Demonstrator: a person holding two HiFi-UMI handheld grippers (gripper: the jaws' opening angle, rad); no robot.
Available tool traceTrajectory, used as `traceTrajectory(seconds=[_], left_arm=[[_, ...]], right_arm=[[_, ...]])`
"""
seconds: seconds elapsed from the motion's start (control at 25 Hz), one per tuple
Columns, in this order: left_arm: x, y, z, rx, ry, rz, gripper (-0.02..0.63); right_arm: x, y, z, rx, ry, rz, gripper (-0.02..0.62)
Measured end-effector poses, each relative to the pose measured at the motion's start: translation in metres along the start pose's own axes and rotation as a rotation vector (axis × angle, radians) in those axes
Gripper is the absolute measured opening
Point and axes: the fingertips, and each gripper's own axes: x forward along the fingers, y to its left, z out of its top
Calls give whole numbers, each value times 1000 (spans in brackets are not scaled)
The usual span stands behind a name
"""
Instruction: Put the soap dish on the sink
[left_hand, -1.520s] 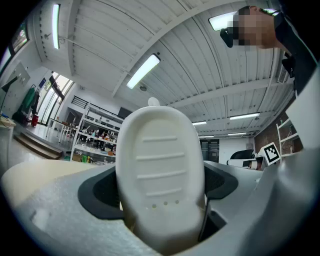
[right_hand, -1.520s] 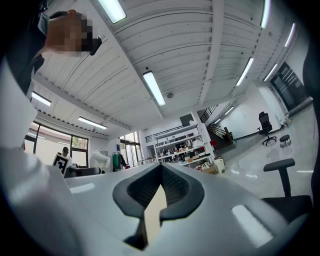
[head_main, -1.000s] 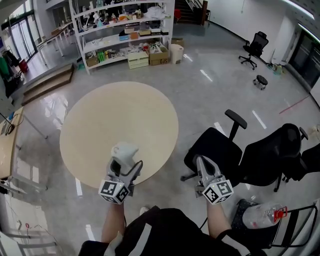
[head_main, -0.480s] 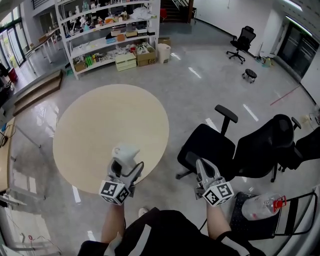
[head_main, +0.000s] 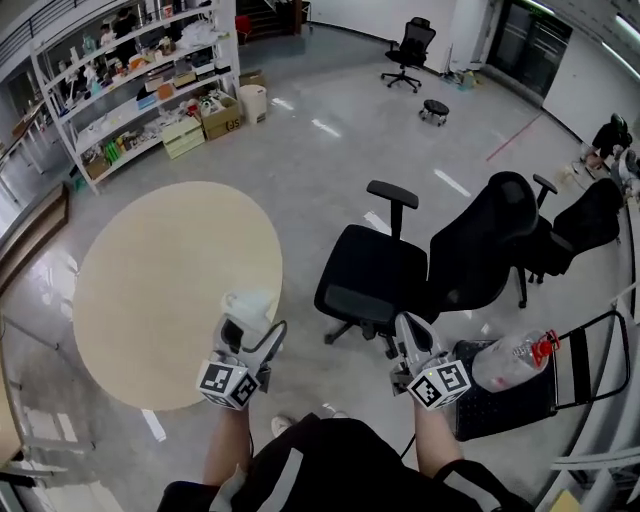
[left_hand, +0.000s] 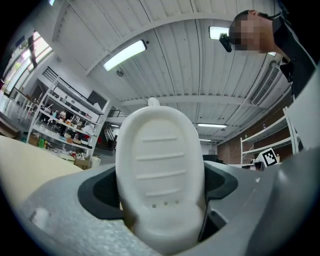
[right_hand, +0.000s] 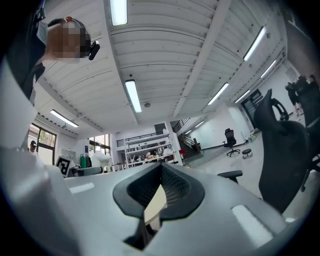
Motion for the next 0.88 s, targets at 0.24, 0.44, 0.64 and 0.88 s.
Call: traceTrajectory(seconds=[0.24,0.44,0.64,0.88], left_arm=[[47,-58,-15,-23,7,-136,463],[74,-108,-22,-71,14,-257,462],[90,-148,-24,-90,51,-367,462],[105,-182,-41,-101,99,-514,462]], right_arm=[[-66,-47,22,-31,-40,-153,6],[-116,-74,41,-40,-83,-264,6],[-156,-84,46,-40,-108,-370,6],[-202,-79,40,-38,-136,-512,6]])
